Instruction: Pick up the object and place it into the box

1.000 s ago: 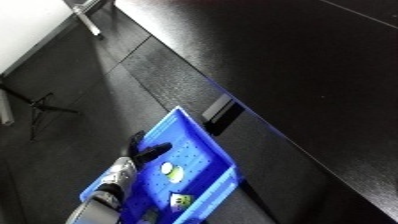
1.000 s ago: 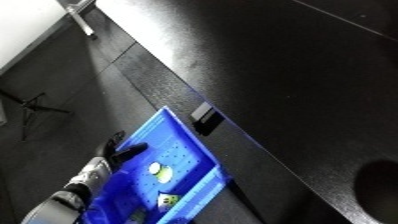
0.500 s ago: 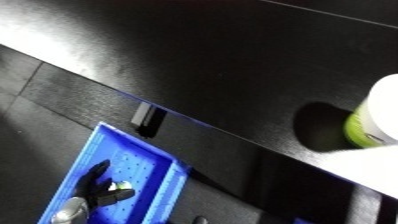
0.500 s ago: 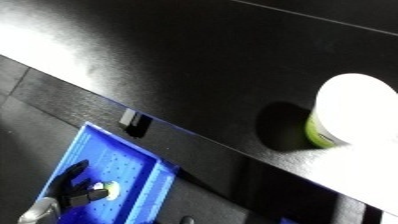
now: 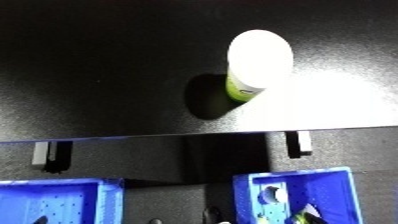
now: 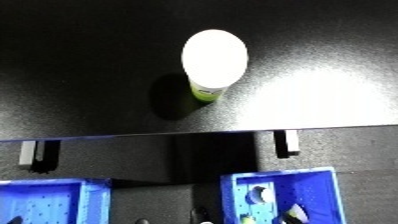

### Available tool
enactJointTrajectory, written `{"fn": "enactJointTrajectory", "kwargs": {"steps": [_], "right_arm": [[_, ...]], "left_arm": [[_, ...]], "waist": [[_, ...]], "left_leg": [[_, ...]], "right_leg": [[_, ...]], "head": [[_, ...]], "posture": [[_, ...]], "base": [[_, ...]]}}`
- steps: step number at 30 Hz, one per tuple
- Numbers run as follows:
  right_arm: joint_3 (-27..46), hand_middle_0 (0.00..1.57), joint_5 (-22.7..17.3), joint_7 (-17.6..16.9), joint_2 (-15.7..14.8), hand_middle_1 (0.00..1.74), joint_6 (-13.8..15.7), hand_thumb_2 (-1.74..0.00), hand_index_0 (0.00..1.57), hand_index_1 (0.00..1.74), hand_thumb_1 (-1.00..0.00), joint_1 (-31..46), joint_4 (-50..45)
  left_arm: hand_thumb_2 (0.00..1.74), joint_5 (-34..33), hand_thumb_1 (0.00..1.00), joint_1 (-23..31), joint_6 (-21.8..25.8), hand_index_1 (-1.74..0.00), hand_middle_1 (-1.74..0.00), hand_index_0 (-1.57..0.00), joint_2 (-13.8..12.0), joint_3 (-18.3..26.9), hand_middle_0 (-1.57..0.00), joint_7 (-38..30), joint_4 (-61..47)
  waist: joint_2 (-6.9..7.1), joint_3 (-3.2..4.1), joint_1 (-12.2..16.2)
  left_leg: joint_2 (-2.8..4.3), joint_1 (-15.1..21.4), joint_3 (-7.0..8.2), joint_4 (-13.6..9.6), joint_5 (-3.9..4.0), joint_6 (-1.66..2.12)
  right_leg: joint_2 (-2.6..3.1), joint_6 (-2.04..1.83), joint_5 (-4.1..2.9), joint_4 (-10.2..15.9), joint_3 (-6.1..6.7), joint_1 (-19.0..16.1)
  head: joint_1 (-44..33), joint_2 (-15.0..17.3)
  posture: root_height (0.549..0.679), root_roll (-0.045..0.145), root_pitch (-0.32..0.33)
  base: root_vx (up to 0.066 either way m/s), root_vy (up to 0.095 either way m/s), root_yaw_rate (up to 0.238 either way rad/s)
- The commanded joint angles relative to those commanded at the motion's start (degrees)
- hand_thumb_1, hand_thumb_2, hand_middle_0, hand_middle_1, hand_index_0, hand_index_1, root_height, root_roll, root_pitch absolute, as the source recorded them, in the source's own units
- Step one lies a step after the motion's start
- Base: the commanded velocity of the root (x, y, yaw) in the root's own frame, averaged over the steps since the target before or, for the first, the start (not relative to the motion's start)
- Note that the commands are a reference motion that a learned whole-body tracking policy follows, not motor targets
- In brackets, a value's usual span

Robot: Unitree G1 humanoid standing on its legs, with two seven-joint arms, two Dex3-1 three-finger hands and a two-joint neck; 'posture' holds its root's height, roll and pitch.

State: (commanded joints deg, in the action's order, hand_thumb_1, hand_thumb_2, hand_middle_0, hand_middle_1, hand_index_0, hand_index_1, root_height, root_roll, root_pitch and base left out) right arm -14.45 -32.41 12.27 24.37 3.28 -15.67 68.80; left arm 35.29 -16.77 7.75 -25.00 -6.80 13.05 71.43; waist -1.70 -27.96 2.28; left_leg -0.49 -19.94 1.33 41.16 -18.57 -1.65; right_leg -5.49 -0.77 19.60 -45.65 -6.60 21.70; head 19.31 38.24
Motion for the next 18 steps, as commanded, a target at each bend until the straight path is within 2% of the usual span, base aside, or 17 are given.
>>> {"fn": "enactJointTrajectory", "kwargs": {"steps": [4,6,9,11,15,18], "right_arm": [[0.6,0.0,0.3,0.8,0.2,0.0,0.8,0.0,0.0,0.0,0.0,-0.1,0.4],[0.8,0.0,-0.1,1.6,0.4,0.0,1.2,0.0,0.0,0.0,0.0,-0.3,0.4],[0.8,0.0,-0.6,4.0,0.9,0.0,1.6,0.0,0.0,0.0,0.0,-0.8,-0.2],[0.6,0.0,-0.6,5.9,1.2,0.0,1.9,0.0,0.0,0.0,0.0,-0.9,-1.2],[-0.1,0.0,-0.6,10.4,2.1,0.0,1.5,0.0,0.0,0.0,0.0,-0.1,-4.4],[-1.0,0.0,-0.8,14.3,3.1,0.0,-0.1,0.0,0.0,0.0,0.0,0.7,-8.0]], "left_arm": [[0.0,0.3,0.0,1.1,0.7,0.0,0.0,0.0,1.0,0.0,0.0,0.6,0.0],[0.0,0.2,0.0,1.3,0.8,0.0,0.0,0.0,1.5,-0.2,0.0,0.6,-0.1],[0.0,0.2,0.0,1.3,0.8,0.0,0.0,0.0,2.0,-0.8,0.0,0.3,-0.4],[0.0,0.5,0.0,1.5,0.8,0.0,0.0,0.0,2.3,-1.2,0.0,0.0,-0.8],[0.0,1.6,0.0,2.3,1.1,0.0,0.0,0.0,2.2,-1.5,0.0,0.7,-1.9],[0.0,1.9,0.0,2.8,0.7,0.0,0.0,0.0,1.8,-1.3,0.0,1.1,-2.5]], "waist": [[-0.28,0.35,0.2],[-0.33,0.49,0.2],[-0.35,0.54,0.3],[-0.33,0.43,0.3],[-0.09,0.16,0.4],[0.27,0.19,0.6]], "left_leg": [[0.12,0.2,0.39,0.4,-0.48,-0.2],[0.1,0.2,0.49,0.5,-0.62,-0.21],[0.01,0.5,0.53,0.3,-0.67,-0.16],[-0.08,0.7,0.43,0.2,-0.7,-0.15],[-0.11,1.0,0.19,0.1,-0.92,-0.25],[0.01,0.9,0.26,0.1,-1.04,-0.25]], "right_leg": [[0.06,0.25,0.31,-0.4,0.31,-0.1],[0.15,0.33,0.36,-0.4,0.4,-0.1],[0.29,0.36,0.26,-0.2,0.49,-0.2],[0.32,0.32,0.15,0.0,0.52,-0.5],[0.22,0.11,0.12,0.1,0.51,-0.7],[0.18,-0.01,0.17,0.1,0.4,-0.7]], "head": [[2.1,0.7],[2.6,2.1],[3.0,6.3],[3.2,7.3],[3.1,7.5],[2.4,6.9]], "posture": [[0.634,0.039,-0.047],[0.634,0.04,-0.046],[0.634,0.041,-0.046],[0.635,0.041,-0.047],[0.635,0.04,-0.05],[0.635,0.039,-0.048]], "base": [[0.015,0.012,-0.085],[0.004,-0.003,-0.04],[-0.006,0.006,-0.031],[-0.002,0.009,-0.031],[0.0,-0.005,-0.027],[-0.011,-0.02,-0.038]]}}
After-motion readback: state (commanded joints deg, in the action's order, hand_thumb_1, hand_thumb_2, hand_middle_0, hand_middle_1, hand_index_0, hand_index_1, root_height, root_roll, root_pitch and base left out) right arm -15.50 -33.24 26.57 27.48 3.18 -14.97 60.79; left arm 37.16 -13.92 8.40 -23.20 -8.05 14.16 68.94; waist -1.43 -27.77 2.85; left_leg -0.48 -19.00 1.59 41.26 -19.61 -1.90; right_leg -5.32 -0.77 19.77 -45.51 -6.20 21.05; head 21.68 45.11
